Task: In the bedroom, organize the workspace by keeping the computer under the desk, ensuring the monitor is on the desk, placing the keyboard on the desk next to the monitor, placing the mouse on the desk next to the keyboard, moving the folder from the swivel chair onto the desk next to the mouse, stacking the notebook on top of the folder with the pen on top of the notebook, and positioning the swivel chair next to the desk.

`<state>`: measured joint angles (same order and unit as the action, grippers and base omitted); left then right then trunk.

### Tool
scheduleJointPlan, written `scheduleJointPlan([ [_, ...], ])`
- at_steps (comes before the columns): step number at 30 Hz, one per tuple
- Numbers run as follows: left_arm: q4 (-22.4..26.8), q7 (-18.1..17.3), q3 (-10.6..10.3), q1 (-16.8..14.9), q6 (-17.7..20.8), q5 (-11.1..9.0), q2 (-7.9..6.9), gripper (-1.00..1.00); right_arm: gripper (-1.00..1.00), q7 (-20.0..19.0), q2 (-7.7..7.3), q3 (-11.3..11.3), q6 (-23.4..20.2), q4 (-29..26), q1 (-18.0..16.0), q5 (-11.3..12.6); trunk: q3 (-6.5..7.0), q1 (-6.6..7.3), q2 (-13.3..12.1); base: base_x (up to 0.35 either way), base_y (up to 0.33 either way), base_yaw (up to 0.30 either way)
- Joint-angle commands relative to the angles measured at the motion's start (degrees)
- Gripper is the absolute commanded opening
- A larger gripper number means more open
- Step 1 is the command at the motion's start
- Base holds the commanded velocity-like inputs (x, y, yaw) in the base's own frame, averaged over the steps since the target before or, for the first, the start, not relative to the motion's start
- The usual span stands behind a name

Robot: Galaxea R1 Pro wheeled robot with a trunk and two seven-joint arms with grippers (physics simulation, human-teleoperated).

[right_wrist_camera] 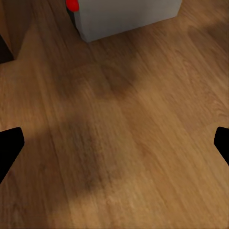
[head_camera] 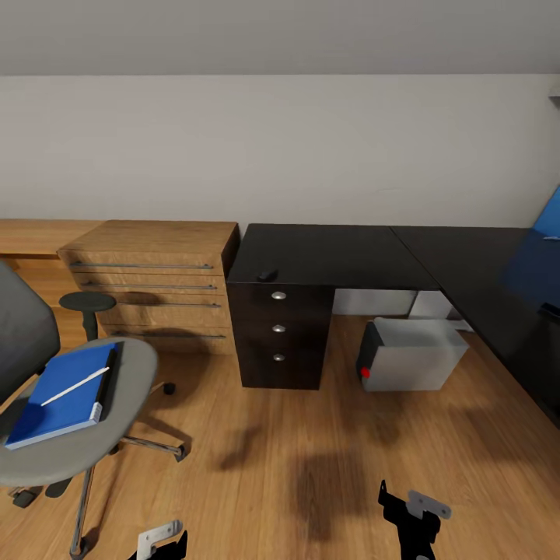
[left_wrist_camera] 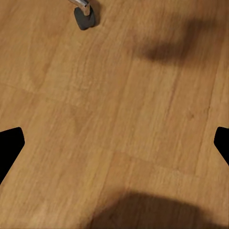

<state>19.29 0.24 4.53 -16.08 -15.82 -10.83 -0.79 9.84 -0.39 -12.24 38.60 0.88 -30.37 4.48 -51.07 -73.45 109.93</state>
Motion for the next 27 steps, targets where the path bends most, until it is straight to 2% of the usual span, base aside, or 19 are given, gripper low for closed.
scheduleJointPlan([
  [1, -0.04, 0.02, -0.04, -0.02, -0.17, -0.31, 0.0, 1.0, 1.0, -0.08, -0.02, 0.2, 0.25, 0.09, -0.05, 0.45, -0.04, 0.01, 0.02, 0.0, 0.0, 0.0],
  [11, -0.11, 0.02, -0.03, -0.03, -0.26, -0.35, 0.09, 1.0, 1.0, -0.03, -0.05, 0.18, 0.33, 0.09, -0.06, 0.45, -0.04, 0.01, 0.02, 0.0, 0.0, 0.015],
  [27, -2.3, 0.02, 0.04, -0.01, -2.64, -0.38, 0.09, 1.0, 1.0, 0.0, 0.0, 0.2, 0.33, 0.09, -0.04, 0.45, -0.04, 0.01, 0.02, 0.0, 0.0, 0.151],
])
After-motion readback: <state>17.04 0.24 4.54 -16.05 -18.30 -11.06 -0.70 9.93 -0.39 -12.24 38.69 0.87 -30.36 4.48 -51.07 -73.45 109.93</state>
